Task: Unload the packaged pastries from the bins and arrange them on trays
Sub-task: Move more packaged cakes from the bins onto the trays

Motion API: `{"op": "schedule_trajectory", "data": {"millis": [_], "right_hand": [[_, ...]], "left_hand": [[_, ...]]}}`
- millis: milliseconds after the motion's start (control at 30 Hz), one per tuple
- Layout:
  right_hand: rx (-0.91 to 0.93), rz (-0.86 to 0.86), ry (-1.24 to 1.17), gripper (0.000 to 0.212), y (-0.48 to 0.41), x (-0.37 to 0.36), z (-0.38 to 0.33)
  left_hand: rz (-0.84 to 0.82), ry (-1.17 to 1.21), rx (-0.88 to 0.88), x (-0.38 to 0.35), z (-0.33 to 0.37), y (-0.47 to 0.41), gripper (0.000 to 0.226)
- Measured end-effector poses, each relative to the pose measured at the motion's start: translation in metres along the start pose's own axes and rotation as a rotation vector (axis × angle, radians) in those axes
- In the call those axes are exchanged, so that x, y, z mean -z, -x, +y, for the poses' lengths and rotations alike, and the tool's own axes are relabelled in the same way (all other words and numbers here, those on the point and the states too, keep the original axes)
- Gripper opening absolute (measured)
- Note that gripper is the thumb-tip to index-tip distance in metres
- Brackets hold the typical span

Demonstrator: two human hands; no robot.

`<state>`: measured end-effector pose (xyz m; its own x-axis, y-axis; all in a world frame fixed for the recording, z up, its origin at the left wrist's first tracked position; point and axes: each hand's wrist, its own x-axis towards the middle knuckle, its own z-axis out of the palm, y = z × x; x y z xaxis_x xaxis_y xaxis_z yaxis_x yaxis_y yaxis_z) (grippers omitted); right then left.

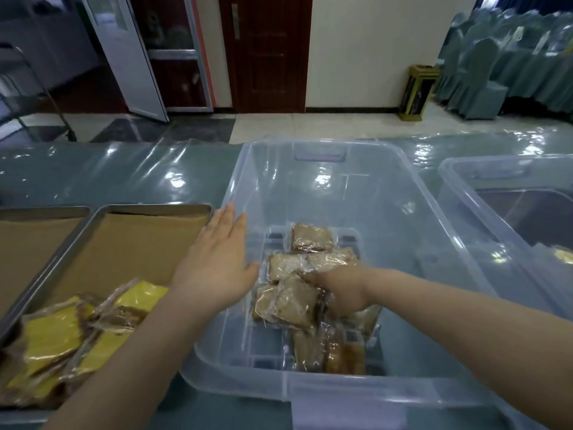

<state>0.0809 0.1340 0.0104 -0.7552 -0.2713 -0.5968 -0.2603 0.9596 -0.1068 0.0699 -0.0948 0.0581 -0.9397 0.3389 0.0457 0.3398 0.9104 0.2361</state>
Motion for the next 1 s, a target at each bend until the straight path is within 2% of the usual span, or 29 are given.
{"op": "schedule_trajectory", "data": {"millis": [200, 267, 333, 467, 600, 733, 867, 933, 1000], "right_hand": [[0.034, -0.227, 0.151, 0.059, -0.005, -0.032, -0.014], [0.043, -0.253, 0.199, 0.043, -0.008, -0.028, -0.013], [0.02, -0.186, 0.191, 0.029, -0.013, -0.016, -0.007], [-0.053, 0.088, 0.017, 0.013, -0.022, 0.01, 0.015], [-0.095, 0.144, -0.161, 0.027, -0.037, 0.007, 0.024], [-0.079, 0.139, -0.252, 0.014, -0.053, -0.011, 0.023], [-0.155, 0.307, -0.315, 0.018, -0.059, -0.006, 0.027], [-0.231, 0.341, -0.314, 0.034, -0.062, 0.001, 0.034], [-0.297, 0.255, -0.291, 0.06, -0.067, 0.004, 0.042]], "left_hand": [[0.003, -0.033, 0.011, 0.0, 0.002, 0.002, 0.076], [0.007, -0.025, 0.017, 0.001, 0.001, 0.002, 0.074], [0.021, -0.016, 0.014, 0.001, 0.001, 0.002, 0.072], [0.023, -0.033, 0.011, 0.001, 0.002, 0.001, 0.068], [0.023, -0.054, 0.013, 0.0, 0.003, 0.002, 0.066], [0.025, -0.062, 0.008, 0.0, 0.003, 0.003, 0.065], [0.033, -0.079, -0.003, -0.001, 0.002, 0.003, 0.064], [0.037, -0.089, -0.006, -0.001, 0.002, 0.003, 0.064], [0.044, -0.113, -0.005, -0.003, 0.002, 0.004, 0.064]]}}
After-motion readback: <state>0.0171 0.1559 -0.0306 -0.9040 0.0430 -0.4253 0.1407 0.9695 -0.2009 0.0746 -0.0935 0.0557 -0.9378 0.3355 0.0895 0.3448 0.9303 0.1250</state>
